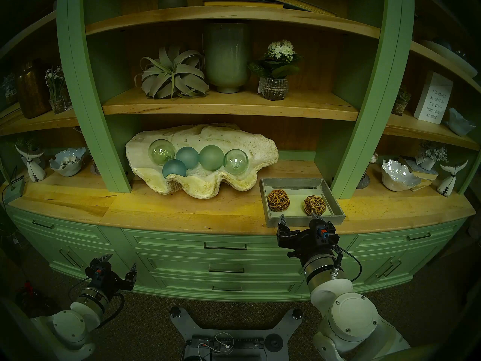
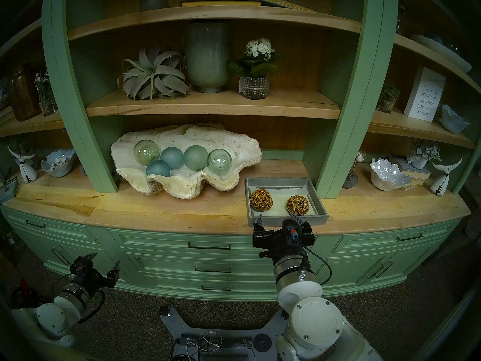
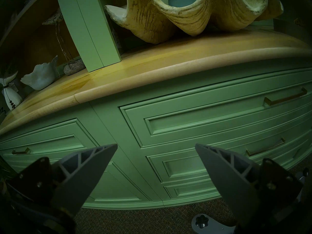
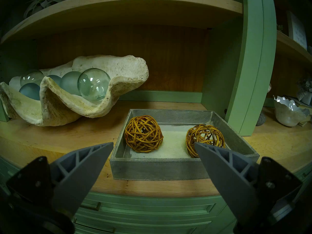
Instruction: Put wooden balls into bowl
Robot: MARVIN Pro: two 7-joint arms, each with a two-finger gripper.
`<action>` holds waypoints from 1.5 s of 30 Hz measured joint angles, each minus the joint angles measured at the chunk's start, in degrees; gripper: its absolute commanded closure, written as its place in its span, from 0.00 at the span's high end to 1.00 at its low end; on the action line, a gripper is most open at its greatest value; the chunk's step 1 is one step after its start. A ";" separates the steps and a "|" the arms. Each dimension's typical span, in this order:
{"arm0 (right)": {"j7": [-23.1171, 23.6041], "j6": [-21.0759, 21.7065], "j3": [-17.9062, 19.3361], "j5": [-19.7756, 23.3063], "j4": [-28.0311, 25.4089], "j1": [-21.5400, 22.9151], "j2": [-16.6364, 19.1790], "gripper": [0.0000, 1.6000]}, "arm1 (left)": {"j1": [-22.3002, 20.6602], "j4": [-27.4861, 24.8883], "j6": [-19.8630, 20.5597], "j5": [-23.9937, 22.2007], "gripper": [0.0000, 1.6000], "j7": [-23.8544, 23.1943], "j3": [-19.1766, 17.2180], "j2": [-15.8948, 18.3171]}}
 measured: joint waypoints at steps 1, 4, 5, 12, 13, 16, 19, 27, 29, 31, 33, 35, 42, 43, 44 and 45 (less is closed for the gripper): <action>0.17 0.04 0.01 -0.04 0.16 0.16 0.12 1.00 | 0.00 0.00 0.00 0.00 1.00 0.01 0.01 0.01; 0.86 0.52 0.14 -0.12 0.87 1.04 0.33 1.00 | 0.00 0.01 0.01 -0.02 1.00 0.03 0.03 0.04; 1.14 0.78 0.23 -0.11 1.20 1.49 0.34 1.00 | 0.00 0.01 0.01 -0.02 1.00 0.04 0.03 0.05; 3.96 2.61 1.37 -0.17 3.40 5.13 -0.93 1.00 | -0.01 0.04 0.01 -0.05 1.00 0.10 0.13 0.12; 4.47 2.82 1.55 -0.20 3.71 5.59 -1.24 1.00 | -0.01 0.04 0.01 -0.06 1.00 0.11 0.14 0.13; 6.11 3.62 1.83 -0.24 4.92 7.32 -2.28 1.00 | -0.01 0.05 0.02 -0.07 1.00 0.13 0.19 0.15; 7.87 4.36 2.18 -0.44 6.36 8.95 -3.64 1.00 | -0.02 0.06 0.02 -0.08 1.00 0.17 0.22 0.18; 10.99 5.06 3.26 -1.34 11.59 12.71 -7.28 1.00 | -0.03 0.08 0.03 -0.12 1.00 0.26 0.29 0.25; 11.61 5.06 3.63 -1.65 13.12 13.81 -8.37 1.00 | -0.03 0.08 0.03 -0.13 1.00 0.29 0.33 0.26; 12.11 5.05 3.99 -1.87 14.14 14.75 -9.26 1.00 | -0.03 0.09 0.03 -0.14 1.00 0.31 0.35 0.28; 12.60 5.06 4.32 -2.11 14.95 15.75 -10.15 1.00 | -0.03 0.10 0.03 -0.15 1.00 0.33 0.38 0.30; 13.03 5.06 4.53 -2.37 15.47 16.65 -10.90 1.00 | -0.03 0.10 0.03 -0.16 1.00 0.34 0.39 0.33; 14.16 5.13 4.80 -3.24 17.21 19.67 -13.11 1.00 | -0.04 0.11 0.03 -0.20 1.00 0.39 0.42 0.39; 14.31 5.22 4.82 -3.42 17.65 20.33 -13.53 1.00 | -0.04 0.11 0.03 -0.21 1.00 0.41 0.42 0.40; 14.45 5.39 4.82 -3.58 18.17 21.12 -13.98 1.00 | -0.03 0.11 0.03 -0.22 1.00 0.42 0.43 0.42; 14.47 5.50 4.82 -3.59 18.38 21.43 -14.13 1.00 | -0.03 0.11 0.03 -0.22 1.00 0.43 0.43 0.43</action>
